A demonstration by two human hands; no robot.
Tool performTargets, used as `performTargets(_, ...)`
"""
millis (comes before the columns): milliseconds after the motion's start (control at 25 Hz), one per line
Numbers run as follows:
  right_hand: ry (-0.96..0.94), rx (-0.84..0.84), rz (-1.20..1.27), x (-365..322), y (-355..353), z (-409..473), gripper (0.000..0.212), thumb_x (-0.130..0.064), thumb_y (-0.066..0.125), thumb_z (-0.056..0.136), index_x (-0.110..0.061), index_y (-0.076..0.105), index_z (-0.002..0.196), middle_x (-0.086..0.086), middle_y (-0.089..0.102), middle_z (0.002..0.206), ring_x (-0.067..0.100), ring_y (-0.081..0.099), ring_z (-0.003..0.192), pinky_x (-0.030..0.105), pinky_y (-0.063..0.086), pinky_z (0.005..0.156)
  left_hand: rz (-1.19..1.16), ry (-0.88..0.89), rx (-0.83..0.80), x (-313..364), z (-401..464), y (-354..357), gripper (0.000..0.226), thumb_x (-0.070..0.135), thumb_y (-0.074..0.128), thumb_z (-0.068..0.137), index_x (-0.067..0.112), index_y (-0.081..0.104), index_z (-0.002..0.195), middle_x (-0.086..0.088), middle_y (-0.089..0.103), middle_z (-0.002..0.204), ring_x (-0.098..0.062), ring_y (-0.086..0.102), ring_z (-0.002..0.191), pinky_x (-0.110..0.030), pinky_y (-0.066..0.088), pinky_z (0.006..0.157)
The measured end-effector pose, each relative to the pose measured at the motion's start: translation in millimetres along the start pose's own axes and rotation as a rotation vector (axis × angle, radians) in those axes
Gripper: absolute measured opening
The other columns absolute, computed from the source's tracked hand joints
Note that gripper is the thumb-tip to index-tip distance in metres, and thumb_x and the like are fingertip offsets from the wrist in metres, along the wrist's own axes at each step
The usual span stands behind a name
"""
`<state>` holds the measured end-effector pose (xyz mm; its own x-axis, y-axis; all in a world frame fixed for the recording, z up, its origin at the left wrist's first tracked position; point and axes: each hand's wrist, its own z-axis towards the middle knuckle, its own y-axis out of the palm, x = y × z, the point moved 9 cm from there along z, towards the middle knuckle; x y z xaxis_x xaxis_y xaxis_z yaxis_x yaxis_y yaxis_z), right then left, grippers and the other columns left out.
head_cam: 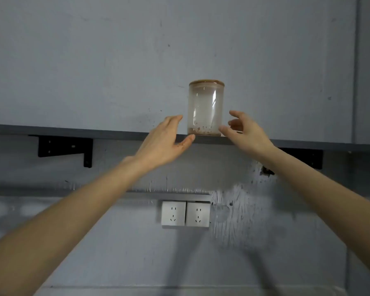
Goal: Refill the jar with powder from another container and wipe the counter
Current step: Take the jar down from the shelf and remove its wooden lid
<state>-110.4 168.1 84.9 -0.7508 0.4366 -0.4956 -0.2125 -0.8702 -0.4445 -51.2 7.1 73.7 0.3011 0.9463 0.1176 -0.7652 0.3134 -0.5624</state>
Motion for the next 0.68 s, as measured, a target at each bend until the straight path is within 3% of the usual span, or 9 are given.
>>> performTargets(80,0.021,-0.022,0.022,0,3,12,0.063,-0.035,0.054,0.087,-0.015,0.024,0.139,0.011,0.042,0.137,0.022,0.042,0.124,0.035,0.038,0.098,-0.008,-0.022,-0.065,-1,14,6,0.067,0.044,0.044,0.088,0.006,0.020,0.139,-0.014,0.030,0.146,-0.024,0.033,0.132,-0.034,0.030,0.105)
performTargets(280,0.087,-0.052,0.064,-1,8,47,0.075,-0.046,0.052,0.084,-0.014,0.015,0.141,0.013,0.038,0.140,0.026,0.041,0.125,0.033,0.033,0.099,-0.018,-0.079,-0.189,9,46,20,0.062,0.046,0.047,0.086,0.010,0.031,0.134,-0.015,0.046,0.135,-0.029,0.046,0.119,-0.027,0.035,0.081)
performTargets(360,0.094,-0.067,0.107,-1,14,58,0.080,-0.050,0.055,0.081,-0.016,0.015,0.141,0.011,0.038,0.141,0.025,0.042,0.123,0.035,0.036,0.102,0.003,-0.107,-0.178,3,54,25,0.066,0.052,0.048,0.083,0.010,0.033,0.131,-0.013,0.050,0.131,-0.029,0.051,0.112,-0.029,0.038,0.080)
performTargets(520,0.067,-0.059,0.217,-1,24,67,0.068,-0.041,0.061,0.080,-0.016,0.029,0.134,0.009,0.052,0.127,0.021,0.054,0.109,0.033,0.047,0.090,0.010,-0.170,-0.133,-15,64,32,0.073,0.061,0.051,0.076,0.012,0.036,0.127,-0.009,0.057,0.123,-0.028,0.057,0.104,-0.037,0.048,0.084)
performTargets(680,0.068,-0.022,0.256,-3,20,62,0.068,-0.038,0.064,0.078,-0.016,0.030,0.133,0.010,0.055,0.121,0.020,0.057,0.102,0.031,0.050,0.080,-0.036,-0.157,-0.104,-11,62,28,0.073,0.059,0.055,0.075,0.011,0.037,0.127,-0.009,0.058,0.121,-0.027,0.059,0.101,-0.039,0.050,0.085)
